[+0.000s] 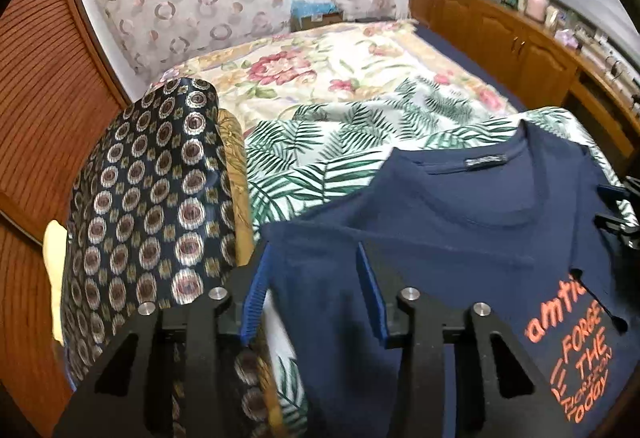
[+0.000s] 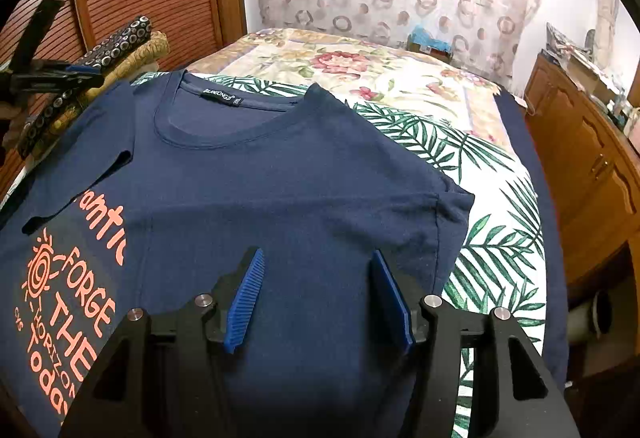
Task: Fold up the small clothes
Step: 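Grasp the shoulder edge of the folded shirt with the left tool, then grasp the shirt edge with the right tool while the left tool holds the shoulder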
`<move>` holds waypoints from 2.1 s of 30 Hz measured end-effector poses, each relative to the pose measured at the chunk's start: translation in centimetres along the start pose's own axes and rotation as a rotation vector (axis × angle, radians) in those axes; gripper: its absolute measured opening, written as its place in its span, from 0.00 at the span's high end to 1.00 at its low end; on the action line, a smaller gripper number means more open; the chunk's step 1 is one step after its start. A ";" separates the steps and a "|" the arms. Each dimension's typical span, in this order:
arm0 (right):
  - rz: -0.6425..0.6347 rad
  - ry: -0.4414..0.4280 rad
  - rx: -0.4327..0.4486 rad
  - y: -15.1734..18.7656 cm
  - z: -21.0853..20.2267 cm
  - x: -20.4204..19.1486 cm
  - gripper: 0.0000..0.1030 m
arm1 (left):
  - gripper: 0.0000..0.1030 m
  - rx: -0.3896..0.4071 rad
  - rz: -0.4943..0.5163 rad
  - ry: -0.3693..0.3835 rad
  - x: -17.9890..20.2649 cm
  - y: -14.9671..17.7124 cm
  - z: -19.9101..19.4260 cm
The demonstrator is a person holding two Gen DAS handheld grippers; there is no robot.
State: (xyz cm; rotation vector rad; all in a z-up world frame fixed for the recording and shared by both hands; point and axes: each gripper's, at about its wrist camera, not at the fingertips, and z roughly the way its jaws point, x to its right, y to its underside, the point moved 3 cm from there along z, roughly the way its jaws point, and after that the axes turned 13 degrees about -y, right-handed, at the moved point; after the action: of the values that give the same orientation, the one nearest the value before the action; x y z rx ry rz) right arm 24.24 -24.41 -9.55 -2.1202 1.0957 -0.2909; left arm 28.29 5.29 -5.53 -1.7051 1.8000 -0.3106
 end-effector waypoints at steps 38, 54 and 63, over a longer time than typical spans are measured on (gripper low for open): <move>0.050 0.024 0.002 -0.9 -1.5 3.5 0.30 | 0.95 0.074 0.029 0.037 -0.4 -0.3 -0.7; 0.134 0.004 0.003 -3.1 0.0 7.3 0.92 | 0.95 0.171 -0.016 0.109 0.4 2.8 -4.5; 0.026 -0.003 0.205 -3.4 -8.2 1.1 0.95 | 0.96 0.266 -0.073 0.127 -1.4 6.5 -10.3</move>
State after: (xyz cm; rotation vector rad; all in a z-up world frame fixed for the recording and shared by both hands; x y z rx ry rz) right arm 22.93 -28.07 -1.46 -1.9236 1.0445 -0.3714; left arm 16.94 4.98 -0.82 -1.5942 1.6997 -0.6725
